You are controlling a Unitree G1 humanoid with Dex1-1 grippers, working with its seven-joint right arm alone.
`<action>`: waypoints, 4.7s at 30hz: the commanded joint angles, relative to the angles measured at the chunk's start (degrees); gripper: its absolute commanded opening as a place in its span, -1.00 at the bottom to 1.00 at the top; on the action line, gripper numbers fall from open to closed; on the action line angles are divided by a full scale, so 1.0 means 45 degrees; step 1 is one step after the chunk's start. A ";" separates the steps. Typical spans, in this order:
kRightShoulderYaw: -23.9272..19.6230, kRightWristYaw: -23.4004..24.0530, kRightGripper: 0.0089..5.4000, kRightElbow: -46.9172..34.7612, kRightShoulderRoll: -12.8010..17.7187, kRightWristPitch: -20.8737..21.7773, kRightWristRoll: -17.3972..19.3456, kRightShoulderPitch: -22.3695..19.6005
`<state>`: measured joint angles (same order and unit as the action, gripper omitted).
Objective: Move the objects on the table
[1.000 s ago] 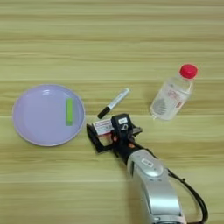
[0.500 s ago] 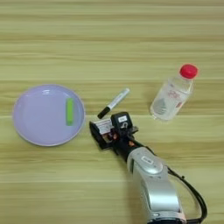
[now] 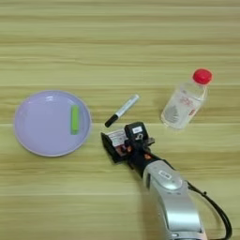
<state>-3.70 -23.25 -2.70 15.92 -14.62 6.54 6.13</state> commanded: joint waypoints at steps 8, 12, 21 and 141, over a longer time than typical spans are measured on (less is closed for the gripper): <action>-0.0503 -0.0034 0.48 -0.1824 0.0848 -0.0385 0.0056 -0.0537; -0.0609 -0.0294 0.48 -0.2218 0.0890 -0.0597 0.0308 -0.0819; -0.0081 -0.1121 0.48 -0.3462 0.1184 -0.1577 0.0899 -0.2452; 0.3203 0.5146 0.99 -0.1356 -0.4454 -0.0171 -0.2203 -0.1359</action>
<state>11.70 -0.48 -8.19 -3.21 -17.07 -4.04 3.48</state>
